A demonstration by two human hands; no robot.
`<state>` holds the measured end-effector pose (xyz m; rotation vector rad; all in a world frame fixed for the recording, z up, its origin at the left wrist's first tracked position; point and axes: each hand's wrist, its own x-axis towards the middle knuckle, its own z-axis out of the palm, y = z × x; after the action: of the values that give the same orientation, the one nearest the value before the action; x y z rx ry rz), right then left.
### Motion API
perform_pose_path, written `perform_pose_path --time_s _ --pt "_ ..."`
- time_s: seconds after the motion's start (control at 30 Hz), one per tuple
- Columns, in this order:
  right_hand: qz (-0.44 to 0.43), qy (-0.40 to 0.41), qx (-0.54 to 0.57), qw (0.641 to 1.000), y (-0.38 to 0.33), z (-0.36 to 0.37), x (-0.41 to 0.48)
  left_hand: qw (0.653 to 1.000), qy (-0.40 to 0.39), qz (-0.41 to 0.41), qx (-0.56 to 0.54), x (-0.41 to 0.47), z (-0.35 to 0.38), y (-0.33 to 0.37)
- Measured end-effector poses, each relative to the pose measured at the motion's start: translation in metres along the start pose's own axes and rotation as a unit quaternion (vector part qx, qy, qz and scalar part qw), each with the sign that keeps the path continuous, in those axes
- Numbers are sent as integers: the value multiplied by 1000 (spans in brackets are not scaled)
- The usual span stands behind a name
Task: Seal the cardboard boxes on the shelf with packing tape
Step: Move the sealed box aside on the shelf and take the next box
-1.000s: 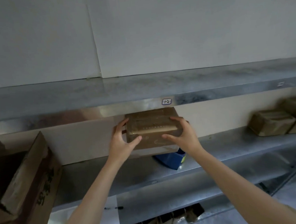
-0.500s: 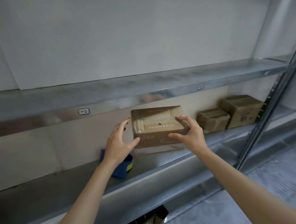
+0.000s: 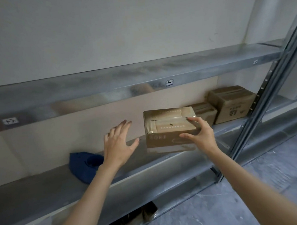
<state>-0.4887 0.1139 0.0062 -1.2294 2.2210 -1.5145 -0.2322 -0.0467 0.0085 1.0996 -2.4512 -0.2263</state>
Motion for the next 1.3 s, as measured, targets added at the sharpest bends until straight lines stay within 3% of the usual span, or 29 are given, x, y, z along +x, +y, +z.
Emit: perform_pose_path --time_s 0.23,0.7,1.3 --pt "6 -41 1 999 52 7 58 995 -23 -24 95 45 46 3" --pt "-22 -114 -31 993 127 15 145 990 -71 -84 93 110 98 25" --pt "-80 -218 -103 967 166 -22 185 973 -13 -171 152 101 124 107"
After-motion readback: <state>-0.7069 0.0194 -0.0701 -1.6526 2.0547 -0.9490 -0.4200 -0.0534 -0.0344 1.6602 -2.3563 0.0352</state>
